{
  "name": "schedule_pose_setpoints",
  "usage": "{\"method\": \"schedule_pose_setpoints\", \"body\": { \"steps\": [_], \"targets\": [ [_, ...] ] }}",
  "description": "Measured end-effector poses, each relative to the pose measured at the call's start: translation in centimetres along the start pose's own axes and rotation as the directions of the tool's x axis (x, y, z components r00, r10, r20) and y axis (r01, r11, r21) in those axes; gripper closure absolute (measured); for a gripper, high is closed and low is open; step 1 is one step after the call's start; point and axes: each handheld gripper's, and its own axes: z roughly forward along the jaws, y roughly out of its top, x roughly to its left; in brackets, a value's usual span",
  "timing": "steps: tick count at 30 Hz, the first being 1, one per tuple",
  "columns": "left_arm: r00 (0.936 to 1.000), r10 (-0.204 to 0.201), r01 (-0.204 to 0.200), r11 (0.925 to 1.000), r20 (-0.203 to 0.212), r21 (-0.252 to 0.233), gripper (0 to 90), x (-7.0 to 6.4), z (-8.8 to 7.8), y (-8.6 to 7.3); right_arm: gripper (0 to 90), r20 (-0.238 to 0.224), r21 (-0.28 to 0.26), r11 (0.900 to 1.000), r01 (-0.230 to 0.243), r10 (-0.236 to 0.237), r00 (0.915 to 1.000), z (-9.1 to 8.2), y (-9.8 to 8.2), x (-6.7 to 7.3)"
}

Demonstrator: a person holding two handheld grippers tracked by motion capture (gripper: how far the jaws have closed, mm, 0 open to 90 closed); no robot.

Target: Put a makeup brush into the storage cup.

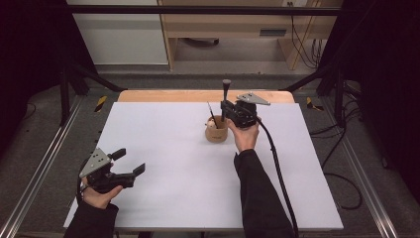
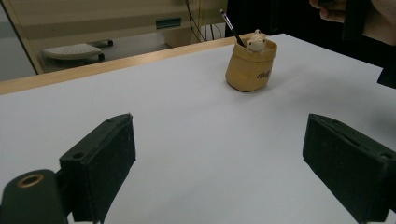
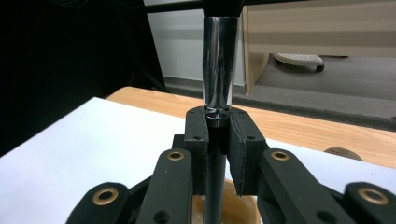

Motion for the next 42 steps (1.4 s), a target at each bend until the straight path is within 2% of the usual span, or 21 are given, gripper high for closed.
{"method": "schedule_pose_setpoints", "body": {
  "steps": [14, 31, 42],
  "targets": [
    [1.0, 0.002, -0.002, 1.0, 0.004, -0.006, 9.0, -0.1, -0.1, 0.1, 79.3, 0.027, 0.052, 0.999, -0.012, 0.011, 0.9996, 1.7, -1.4, -0.6],
    [1.0, 0.006, -0.005, 1.0, 0.006, -0.007, 9.2, -0.2, -0.1, 0.1, 79.3, 0.034, 0.106, 0.994, -0.016, 0.012, 0.9993, 2.5, -3.0, -0.5],
    [1.0, 0.004, -0.004, 1.0, 0.006, -0.008, 9.4, -0.3, -0.1, 0.1, 79.1, 0.044, 0.157, 0.987, -0.018, 0.012, 0.999, 3.0, -3.7, -0.3]
  ]
}}
